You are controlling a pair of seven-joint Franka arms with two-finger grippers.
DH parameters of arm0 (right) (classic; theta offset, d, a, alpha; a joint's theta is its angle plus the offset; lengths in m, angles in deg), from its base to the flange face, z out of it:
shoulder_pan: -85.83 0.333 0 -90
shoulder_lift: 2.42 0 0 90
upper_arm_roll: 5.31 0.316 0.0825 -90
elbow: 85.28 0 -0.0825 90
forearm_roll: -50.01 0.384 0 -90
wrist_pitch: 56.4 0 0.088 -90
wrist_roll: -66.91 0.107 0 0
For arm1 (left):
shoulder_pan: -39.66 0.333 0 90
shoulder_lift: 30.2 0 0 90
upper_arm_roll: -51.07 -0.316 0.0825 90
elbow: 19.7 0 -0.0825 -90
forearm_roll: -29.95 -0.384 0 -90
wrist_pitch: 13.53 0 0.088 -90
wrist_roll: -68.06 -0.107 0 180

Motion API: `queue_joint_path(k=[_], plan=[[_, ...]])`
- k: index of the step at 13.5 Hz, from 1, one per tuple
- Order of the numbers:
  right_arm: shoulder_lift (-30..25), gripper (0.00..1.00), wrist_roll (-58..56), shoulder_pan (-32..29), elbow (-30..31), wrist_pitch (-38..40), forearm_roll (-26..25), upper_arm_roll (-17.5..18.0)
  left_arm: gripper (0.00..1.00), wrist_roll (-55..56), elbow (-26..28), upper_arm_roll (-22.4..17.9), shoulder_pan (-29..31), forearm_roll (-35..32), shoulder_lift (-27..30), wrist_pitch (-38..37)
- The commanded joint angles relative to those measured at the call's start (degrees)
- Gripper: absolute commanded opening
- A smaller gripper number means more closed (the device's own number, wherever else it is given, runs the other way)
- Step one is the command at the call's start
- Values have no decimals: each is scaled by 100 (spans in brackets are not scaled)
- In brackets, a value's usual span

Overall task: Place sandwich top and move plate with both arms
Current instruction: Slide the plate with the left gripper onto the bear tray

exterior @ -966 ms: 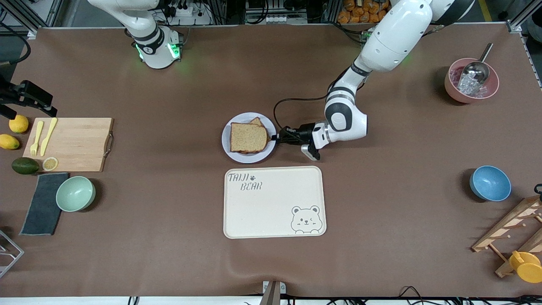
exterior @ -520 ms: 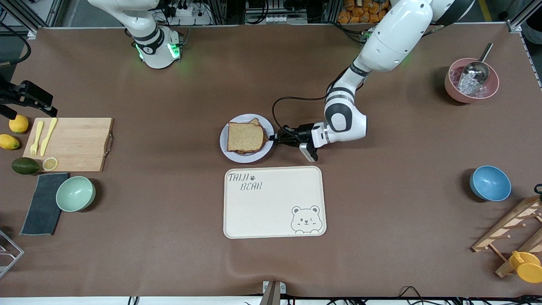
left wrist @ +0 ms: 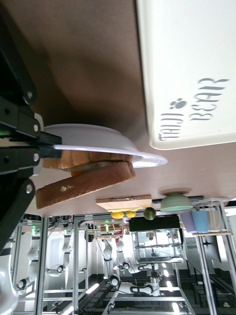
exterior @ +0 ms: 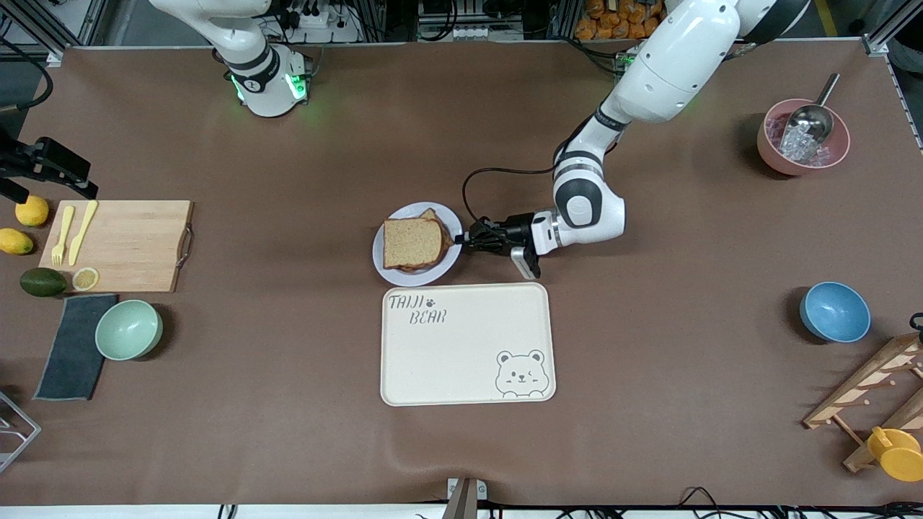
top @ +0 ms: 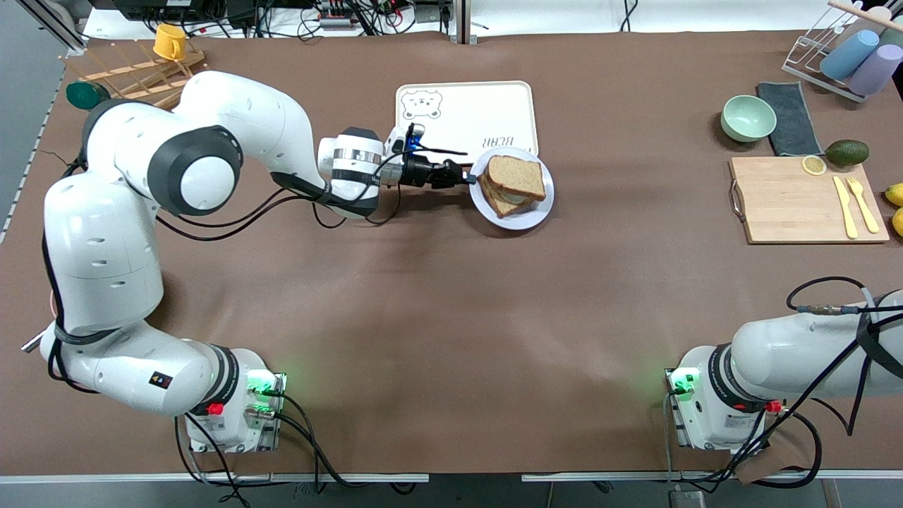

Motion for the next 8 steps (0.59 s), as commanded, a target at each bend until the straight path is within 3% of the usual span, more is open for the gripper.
queue_joint_path(k=[1,8], plan=[[-41,100,99,-62,40,14,-51,74,0,-100,-61,204,252,309,170,-172],[-41,100,99,-62,49,22,-51,74,0,130,-596,284,411,503,197,-164]])
